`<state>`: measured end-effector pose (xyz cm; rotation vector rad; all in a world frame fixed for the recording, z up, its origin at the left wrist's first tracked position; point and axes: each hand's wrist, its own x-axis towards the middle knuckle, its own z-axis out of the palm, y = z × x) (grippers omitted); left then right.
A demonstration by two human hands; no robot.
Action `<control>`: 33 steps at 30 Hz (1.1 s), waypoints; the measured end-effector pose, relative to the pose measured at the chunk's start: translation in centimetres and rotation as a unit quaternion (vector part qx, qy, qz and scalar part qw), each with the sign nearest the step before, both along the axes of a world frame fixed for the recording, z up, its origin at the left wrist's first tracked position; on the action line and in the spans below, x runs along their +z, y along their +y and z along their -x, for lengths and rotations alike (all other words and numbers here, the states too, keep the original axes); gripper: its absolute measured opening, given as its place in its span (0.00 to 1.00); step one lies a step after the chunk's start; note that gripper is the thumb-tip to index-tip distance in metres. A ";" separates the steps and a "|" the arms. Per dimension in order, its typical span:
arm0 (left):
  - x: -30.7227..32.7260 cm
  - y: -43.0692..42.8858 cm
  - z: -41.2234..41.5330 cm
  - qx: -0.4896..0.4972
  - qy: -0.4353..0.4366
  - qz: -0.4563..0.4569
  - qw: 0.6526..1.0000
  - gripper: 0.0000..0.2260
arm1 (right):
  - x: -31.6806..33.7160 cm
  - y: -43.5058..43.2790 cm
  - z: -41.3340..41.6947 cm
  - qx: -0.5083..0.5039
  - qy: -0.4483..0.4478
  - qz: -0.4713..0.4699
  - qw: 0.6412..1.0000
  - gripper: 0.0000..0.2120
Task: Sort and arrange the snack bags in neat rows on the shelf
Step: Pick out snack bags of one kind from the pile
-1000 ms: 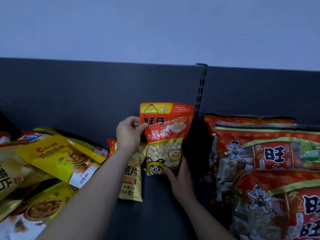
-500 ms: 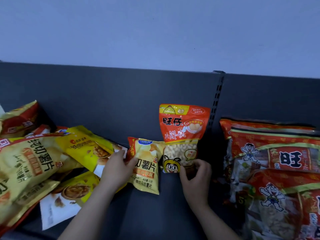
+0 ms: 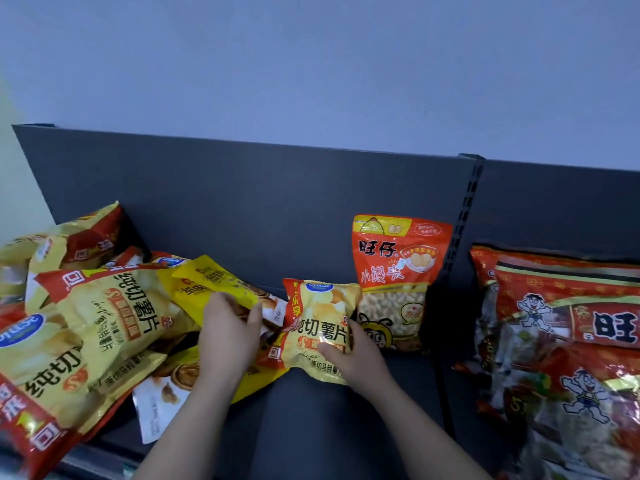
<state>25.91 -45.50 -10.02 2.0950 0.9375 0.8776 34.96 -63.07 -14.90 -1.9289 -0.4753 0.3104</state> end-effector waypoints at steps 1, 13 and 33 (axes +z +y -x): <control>0.1 1.0 0.2 0.018 0.021 0.013 1.000 0.18 | 0.3 0.1 0.0 0.001 0.002 0.006 1.000 0.24; 0.9 3.1 -1.0 -0.030 0.161 0.029 0.986 0.32 | 1.8 0.6 0.9 -0.024 -0.007 0.033 0.999 0.25; 11.9 10.0 -1.4 -0.036 -0.120 -0.128 0.984 0.13 | 1.5 3.2 0.3 -0.081 -0.050 0.066 0.993 0.04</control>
